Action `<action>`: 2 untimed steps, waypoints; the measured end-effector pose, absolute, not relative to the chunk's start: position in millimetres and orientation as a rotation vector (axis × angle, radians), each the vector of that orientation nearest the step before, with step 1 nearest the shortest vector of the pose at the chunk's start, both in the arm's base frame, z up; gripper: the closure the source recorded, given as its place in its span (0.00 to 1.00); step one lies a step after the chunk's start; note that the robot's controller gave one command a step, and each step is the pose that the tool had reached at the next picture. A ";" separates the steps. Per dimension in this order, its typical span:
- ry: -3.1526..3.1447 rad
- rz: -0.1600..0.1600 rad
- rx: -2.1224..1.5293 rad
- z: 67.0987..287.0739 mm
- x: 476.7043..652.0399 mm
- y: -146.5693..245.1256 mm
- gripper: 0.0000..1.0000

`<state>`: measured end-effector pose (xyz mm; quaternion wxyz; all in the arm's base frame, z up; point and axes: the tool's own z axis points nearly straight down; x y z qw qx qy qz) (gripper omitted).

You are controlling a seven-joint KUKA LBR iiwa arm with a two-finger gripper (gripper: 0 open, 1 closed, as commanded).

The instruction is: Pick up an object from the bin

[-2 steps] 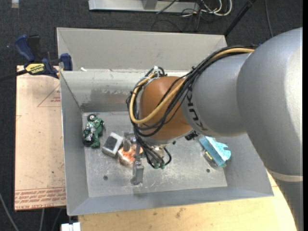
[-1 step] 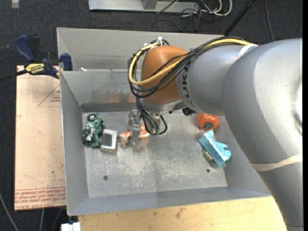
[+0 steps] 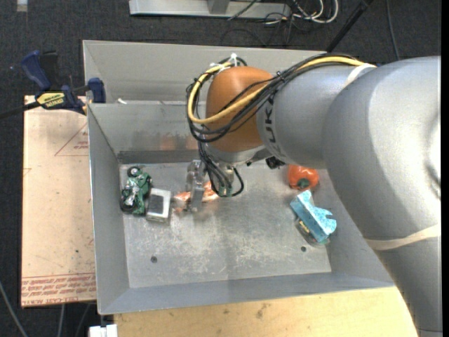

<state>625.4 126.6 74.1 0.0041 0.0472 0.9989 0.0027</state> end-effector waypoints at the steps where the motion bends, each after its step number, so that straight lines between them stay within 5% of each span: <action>1: 3.130 0.008 0.148 74.1 625.4 126.6 1.00; 2: 3.130 0.009 0.148 74.0 625.4 126.6 1.00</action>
Offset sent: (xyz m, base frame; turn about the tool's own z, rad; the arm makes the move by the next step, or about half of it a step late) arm 0.0000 0.0000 0.0000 0.0000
